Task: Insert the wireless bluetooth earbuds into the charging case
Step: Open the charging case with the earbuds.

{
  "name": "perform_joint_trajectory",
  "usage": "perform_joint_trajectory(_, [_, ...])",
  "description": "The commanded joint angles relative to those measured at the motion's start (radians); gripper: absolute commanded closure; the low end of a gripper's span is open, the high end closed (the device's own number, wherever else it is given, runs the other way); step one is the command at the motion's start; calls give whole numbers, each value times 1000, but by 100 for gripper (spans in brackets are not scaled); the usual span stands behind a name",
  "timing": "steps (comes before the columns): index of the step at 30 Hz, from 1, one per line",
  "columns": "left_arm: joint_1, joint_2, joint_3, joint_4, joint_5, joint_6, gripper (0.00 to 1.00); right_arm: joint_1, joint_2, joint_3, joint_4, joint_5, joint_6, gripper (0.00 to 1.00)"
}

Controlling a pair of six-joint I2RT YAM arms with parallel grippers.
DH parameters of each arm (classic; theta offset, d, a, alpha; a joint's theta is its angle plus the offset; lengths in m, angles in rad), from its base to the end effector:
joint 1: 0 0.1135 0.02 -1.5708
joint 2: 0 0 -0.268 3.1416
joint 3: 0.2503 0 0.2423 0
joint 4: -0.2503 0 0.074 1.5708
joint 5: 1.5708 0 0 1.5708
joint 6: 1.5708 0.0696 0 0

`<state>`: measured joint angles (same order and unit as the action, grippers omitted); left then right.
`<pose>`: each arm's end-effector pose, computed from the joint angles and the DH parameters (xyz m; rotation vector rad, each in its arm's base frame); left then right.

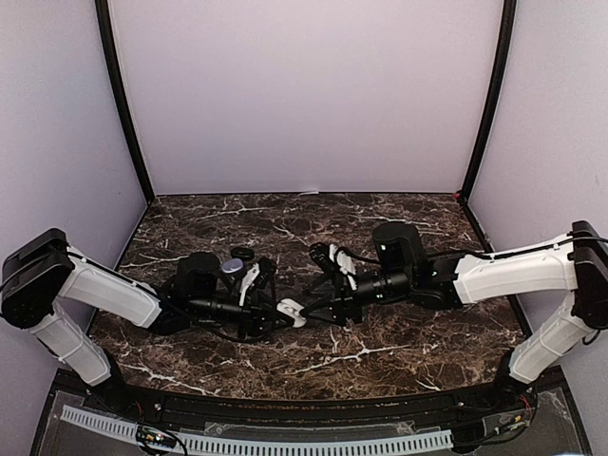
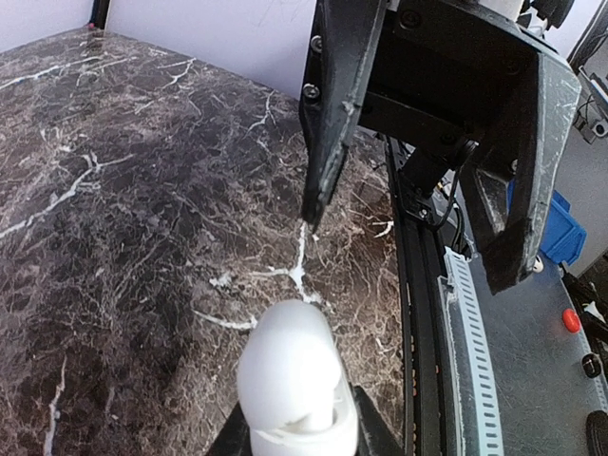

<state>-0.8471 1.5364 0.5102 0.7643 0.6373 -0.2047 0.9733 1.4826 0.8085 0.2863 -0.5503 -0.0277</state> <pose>0.1737 -0.2592 0.1780 1.0719 1.6756 -1.2929 0.1616 0.3021 0.2304 -1.3214 1.6079 1.1394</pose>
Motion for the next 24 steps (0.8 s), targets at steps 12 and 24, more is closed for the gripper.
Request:
perform_joint_trajectory(12, [2, -29, 30, -51, 12, -11, 85, 41, 97, 133, -88, 137, -32, 56])
perform_joint_trajectory(24, [2, -19, 30, -44, 15, -2, 86, 79, 146, 169, -120, 246, -50, 65])
